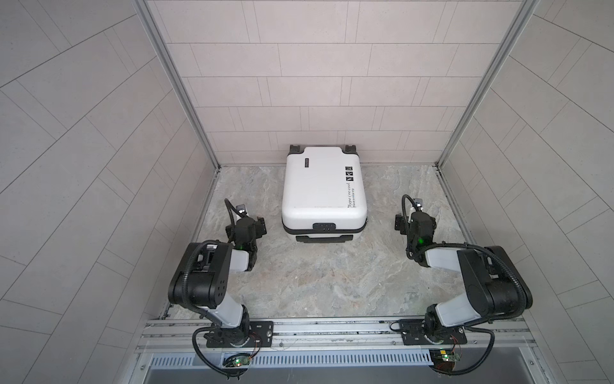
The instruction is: Pack the luggage
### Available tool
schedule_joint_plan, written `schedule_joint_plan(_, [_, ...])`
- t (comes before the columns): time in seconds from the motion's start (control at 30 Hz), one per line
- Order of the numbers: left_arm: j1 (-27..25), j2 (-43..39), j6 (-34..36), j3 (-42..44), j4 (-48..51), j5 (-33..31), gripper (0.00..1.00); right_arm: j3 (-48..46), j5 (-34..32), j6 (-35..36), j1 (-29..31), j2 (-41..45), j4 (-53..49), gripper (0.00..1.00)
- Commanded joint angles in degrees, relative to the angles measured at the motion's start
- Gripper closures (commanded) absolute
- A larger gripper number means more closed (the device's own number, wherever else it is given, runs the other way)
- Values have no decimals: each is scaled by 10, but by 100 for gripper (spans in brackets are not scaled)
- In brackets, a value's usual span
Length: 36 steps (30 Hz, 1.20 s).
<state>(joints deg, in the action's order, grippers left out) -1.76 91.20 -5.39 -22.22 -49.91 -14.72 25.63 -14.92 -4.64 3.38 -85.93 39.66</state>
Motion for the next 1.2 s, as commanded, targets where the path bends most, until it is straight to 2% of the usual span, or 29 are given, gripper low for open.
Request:
schedule_joint_plan(0.0, [1,3,15,-1,-44,7,0,-7,-1,12,5,-8,17,1])
schedule_joint_plan(0.43, [1,15,18,-20,-16,2,0,1,0,10,5,-16,12,1])
schedule_joint_plan(0.6, [-2,3,31,3,-51,26,0,-16,-2,26,17,-8,35,1])
schedule_joint_plan(0.7, [-3,10,23,-17,-17,5,0,5,24,13,-2,-17,3,1])
schedule_joint_plan(1.17, [-4,-1,29,1,-46,14,0,-8,17,17,2,-7,17,1])
